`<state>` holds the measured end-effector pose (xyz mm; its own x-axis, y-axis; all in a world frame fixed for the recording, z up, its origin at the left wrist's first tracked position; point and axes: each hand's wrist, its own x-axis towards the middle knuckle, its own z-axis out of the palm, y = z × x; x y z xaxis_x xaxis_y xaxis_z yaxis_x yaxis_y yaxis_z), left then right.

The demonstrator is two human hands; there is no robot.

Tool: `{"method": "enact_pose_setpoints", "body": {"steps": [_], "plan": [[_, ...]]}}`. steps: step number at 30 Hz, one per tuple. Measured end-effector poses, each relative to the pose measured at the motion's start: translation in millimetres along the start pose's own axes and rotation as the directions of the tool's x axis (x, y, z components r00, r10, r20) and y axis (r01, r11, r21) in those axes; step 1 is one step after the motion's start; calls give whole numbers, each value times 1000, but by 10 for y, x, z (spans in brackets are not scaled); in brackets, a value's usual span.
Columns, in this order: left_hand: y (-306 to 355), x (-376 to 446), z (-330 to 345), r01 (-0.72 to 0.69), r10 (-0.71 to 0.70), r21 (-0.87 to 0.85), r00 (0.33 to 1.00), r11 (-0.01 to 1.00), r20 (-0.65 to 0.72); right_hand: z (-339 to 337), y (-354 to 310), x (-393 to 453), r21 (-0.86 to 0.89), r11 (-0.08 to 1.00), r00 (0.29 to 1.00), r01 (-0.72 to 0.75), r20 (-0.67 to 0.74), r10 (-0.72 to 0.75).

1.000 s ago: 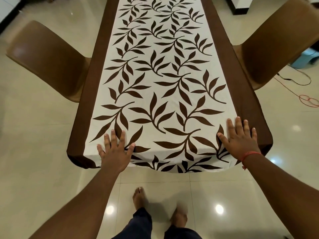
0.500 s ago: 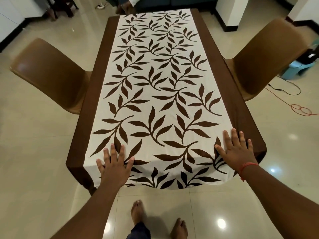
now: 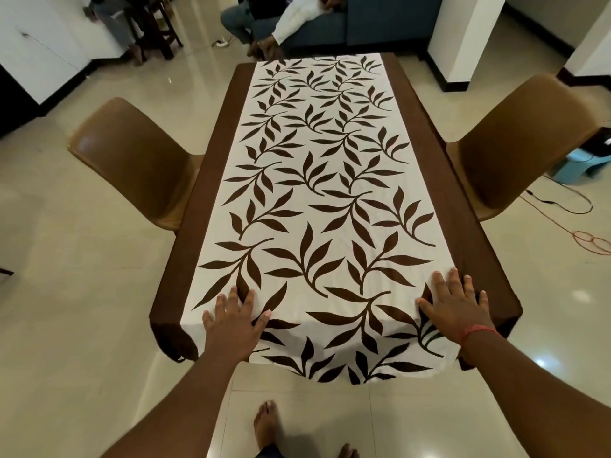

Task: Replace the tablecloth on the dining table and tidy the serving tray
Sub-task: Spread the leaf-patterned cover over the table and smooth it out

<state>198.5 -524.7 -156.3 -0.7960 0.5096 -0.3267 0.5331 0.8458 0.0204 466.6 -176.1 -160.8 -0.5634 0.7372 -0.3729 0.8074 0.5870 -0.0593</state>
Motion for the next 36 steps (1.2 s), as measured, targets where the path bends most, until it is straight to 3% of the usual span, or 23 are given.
{"method": "enact_pose_setpoints", "body": {"steps": [3,7,16,36], "plan": [[-6,24,-67,4,-2,42,998,999,-57,3,-104,-24,-7,1000,998,27,-56,-27],[-76,56,-19,-13,11,36,998,999,65,51,-184,-76,-10,999,999,40,-9,-40],[-127,10,20,-21,20,9,995,1000,97,27,-156,-129,4,999,998,42,54,-42],[-156,-60,50,-62,58,56,996,997,65,45,-95,-149,5,999,997,39,62,-39]]}}
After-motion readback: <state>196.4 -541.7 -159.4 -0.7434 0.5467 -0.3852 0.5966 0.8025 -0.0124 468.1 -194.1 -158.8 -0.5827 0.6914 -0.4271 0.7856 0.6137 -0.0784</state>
